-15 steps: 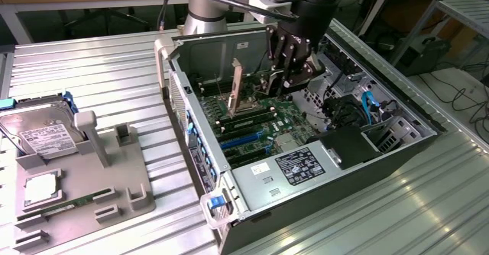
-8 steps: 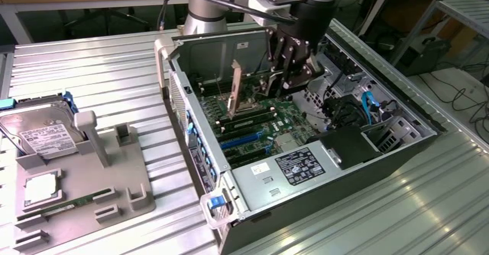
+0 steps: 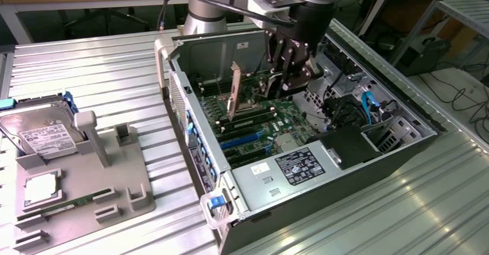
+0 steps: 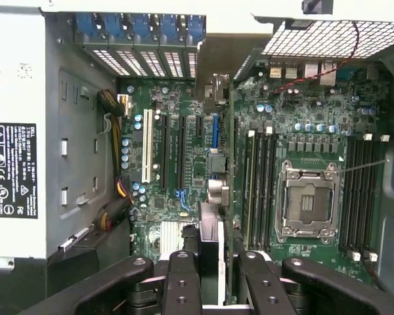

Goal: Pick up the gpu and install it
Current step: 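Insert the gpu into the slot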

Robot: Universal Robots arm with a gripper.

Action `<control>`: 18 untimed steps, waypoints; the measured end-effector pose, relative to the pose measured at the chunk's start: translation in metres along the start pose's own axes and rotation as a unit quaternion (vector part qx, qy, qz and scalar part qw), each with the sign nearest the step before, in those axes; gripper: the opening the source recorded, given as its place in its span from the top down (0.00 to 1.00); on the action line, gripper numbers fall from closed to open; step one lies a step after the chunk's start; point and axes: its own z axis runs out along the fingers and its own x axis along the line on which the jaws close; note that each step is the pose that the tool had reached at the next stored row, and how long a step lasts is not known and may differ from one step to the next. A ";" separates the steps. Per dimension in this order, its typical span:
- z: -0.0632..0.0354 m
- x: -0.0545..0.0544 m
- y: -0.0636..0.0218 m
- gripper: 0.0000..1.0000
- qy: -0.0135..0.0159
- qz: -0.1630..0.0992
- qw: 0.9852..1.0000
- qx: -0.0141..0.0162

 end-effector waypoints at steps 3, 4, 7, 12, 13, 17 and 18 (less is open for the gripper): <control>0.0019 0.000 0.0001 0.73 0.000 0.000 1.000 0.000; 0.0027 0.000 0.0001 0.73 0.000 0.000 1.000 0.000; 0.0097 0.000 0.0003 0.73 0.000 0.000 1.000 0.000; 0.0169 0.000 0.0008 0.73 0.000 0.000 1.000 0.000; 0.0177 0.000 0.0008 0.73 0.000 0.000 1.000 0.000; 0.0216 0.000 0.0008 0.73 0.000 0.000 1.000 0.000; 0.0281 -0.001 0.0011 0.73 0.000 0.000 1.000 -0.005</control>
